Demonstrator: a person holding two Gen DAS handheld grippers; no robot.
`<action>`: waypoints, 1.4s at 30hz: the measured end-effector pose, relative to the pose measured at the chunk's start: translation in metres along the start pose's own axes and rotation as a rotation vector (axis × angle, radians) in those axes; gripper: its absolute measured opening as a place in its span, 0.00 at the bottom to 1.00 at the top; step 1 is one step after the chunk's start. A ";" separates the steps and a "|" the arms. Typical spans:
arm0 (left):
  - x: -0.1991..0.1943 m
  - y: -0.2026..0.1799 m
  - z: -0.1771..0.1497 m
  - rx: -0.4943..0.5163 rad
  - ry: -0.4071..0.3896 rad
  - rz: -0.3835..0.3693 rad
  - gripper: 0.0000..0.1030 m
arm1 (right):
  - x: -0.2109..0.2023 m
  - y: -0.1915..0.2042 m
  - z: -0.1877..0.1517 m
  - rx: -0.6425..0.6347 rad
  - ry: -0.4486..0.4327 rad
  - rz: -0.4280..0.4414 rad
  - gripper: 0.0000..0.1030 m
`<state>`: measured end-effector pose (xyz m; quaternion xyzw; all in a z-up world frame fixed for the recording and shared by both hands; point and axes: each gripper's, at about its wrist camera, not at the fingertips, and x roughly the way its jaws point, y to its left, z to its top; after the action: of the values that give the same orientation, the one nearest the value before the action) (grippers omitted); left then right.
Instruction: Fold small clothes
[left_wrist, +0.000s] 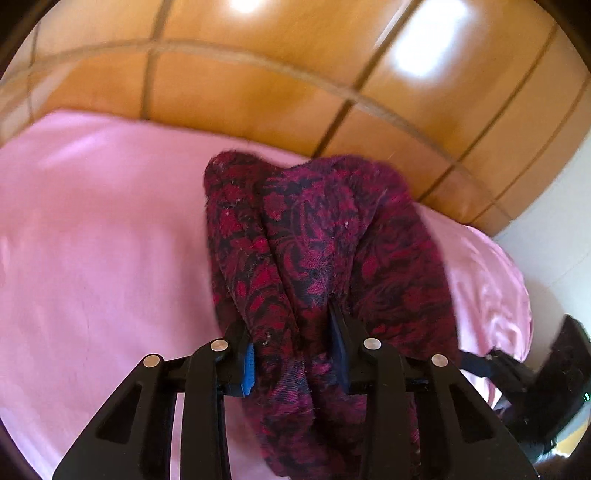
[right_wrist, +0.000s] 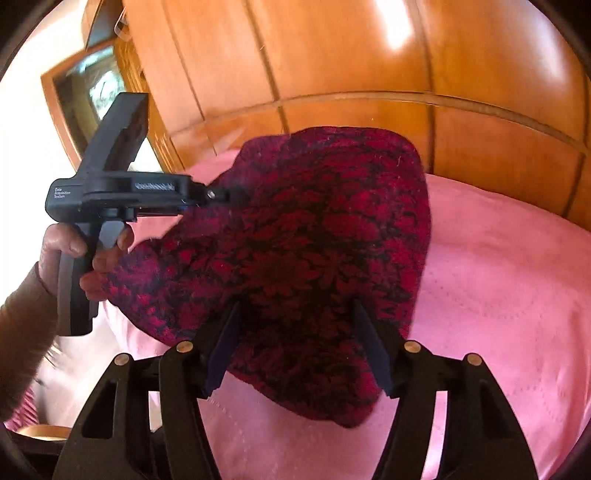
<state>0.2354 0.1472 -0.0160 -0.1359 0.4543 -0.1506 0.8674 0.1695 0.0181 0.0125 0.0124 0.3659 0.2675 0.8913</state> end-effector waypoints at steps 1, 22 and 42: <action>0.003 0.004 -0.006 -0.008 -0.010 0.008 0.33 | 0.003 0.008 -0.001 -0.039 0.001 -0.027 0.64; -0.010 -0.021 -0.039 0.086 -0.194 0.269 0.57 | 0.068 -0.049 0.125 0.138 0.062 -0.076 0.60; -0.001 -0.021 -0.046 0.054 -0.206 0.292 0.60 | 0.129 -0.058 0.126 0.123 0.162 -0.151 0.69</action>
<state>0.1933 0.1242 -0.0328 -0.0597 0.3739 -0.0202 0.9253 0.3550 0.0529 0.0089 0.0180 0.4521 0.1768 0.8741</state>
